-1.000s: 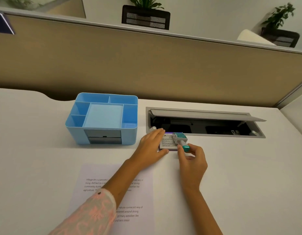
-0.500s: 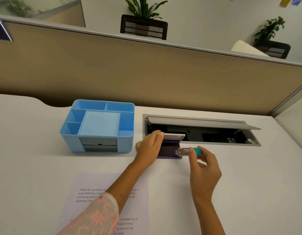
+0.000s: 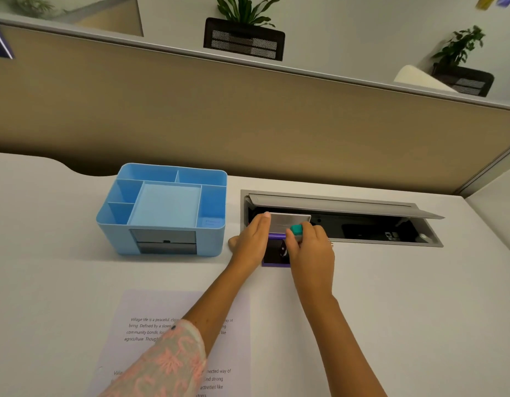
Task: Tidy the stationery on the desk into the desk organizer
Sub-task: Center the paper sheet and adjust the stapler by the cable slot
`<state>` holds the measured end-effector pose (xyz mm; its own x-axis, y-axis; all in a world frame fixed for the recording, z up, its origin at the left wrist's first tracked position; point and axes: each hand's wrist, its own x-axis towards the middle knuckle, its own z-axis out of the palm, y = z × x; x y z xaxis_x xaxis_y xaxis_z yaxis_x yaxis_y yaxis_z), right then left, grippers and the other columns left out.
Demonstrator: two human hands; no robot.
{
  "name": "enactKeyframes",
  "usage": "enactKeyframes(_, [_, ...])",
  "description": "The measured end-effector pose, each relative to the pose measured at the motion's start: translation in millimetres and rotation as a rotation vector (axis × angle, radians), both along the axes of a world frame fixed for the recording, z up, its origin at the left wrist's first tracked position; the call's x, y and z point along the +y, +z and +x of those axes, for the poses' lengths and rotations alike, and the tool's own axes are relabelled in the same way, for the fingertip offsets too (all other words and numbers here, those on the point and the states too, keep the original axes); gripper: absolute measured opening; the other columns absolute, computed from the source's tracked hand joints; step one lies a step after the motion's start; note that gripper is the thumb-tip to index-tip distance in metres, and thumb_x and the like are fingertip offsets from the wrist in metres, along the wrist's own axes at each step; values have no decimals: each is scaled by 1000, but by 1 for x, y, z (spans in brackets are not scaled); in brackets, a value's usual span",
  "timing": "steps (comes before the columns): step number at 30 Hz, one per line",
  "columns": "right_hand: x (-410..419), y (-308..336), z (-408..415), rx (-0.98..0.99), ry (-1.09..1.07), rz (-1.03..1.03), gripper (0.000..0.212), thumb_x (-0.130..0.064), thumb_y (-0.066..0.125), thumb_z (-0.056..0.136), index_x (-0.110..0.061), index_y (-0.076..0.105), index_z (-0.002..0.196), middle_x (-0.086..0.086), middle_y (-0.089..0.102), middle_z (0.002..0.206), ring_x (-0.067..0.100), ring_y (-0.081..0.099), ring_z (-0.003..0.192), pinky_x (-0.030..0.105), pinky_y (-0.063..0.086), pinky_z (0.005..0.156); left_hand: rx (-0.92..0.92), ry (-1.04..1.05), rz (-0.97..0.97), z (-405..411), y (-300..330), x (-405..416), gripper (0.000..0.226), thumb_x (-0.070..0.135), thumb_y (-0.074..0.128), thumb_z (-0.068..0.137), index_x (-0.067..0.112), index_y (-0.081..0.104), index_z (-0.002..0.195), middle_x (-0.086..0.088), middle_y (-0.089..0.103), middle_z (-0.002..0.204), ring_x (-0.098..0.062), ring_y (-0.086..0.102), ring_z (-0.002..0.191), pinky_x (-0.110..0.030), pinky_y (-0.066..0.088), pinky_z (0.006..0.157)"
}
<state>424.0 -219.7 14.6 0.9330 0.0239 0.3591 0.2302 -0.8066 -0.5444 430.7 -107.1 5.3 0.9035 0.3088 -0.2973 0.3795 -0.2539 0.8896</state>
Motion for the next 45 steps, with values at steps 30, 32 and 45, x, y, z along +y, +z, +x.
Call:
enactKeyframes(30, [6,-18,-13,-115,-46,172,36,-14,69,82,2,60,114,18,66,99,27,63,89,24,48,74,14,45,-49,5,-10,2,25,61,28,91,37,33,95,13,41,73,-11,39,84,-40,30,102])
enactKeyframes(32, [4,-20,-18,-130,-42,205,37,-13,70,81,1,59,114,17,66,98,26,63,89,23,49,73,-1,36,-31,5,-12,2,25,61,27,91,38,35,86,14,42,73,-10,41,83,-40,29,102])
enactKeyframes(45, [2,-11,-13,-97,-49,208,37,-16,71,80,-1,62,112,15,67,98,23,63,88,21,47,75,-24,45,61,8,-10,-3,33,49,28,97,30,36,71,7,47,69,-13,53,77,-41,36,97])
